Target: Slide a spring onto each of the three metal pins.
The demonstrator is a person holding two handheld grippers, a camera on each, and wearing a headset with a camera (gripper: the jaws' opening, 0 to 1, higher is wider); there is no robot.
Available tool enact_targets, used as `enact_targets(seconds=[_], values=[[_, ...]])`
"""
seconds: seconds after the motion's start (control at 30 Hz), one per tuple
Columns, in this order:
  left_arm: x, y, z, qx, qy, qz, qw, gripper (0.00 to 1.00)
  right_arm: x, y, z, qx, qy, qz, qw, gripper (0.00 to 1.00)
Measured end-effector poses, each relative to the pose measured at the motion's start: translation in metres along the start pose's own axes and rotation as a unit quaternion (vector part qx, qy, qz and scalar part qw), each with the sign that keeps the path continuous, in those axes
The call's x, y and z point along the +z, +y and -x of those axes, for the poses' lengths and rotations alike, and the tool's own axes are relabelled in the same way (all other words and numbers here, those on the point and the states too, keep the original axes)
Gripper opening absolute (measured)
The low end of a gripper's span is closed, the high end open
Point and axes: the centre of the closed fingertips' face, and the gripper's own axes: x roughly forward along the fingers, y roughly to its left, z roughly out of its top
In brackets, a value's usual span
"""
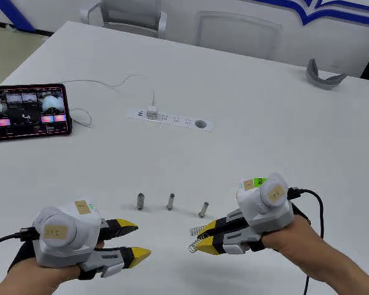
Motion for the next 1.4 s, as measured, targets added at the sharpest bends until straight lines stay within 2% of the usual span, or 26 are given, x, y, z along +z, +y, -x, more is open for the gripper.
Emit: enact_targets(seconds=[0.43, 0.83, 0.93, 1.07, 1.4], values=[[-0.006, 0.029, 0.013, 0.055, -0.009, 0.036, 0.9978, 0.44, 0.003, -0.024, 0.000, -0.016, 0.012, -0.003, 0.9998, 0.12], [-0.008, 0.046, 0.025, 0.091, -0.018, 0.059, 0.9939, 0.52, 0.014, -0.046, -0.006, -0.022, 0.018, 0.004, 0.9996, 0.12], [-0.012, 0.052, 0.028, 0.104, -0.011, 0.067, 0.9922, 0.58, 0.019, -0.052, -0.009, -0.023, 0.023, 0.012, 0.9994, 0.12], [-0.016, 0.057, 0.033, 0.113, -0.011, 0.072, 0.9909, 0.60, 0.025, -0.058, -0.013, -0.024, 0.027, 0.018, 0.9992, 0.12], [-0.024, 0.067, 0.046, 0.135, -0.011, 0.088, 0.9868, 0.66, 0.028, -0.077, -0.024, -0.031, 0.047, 0.029, 0.9980, 0.12]])
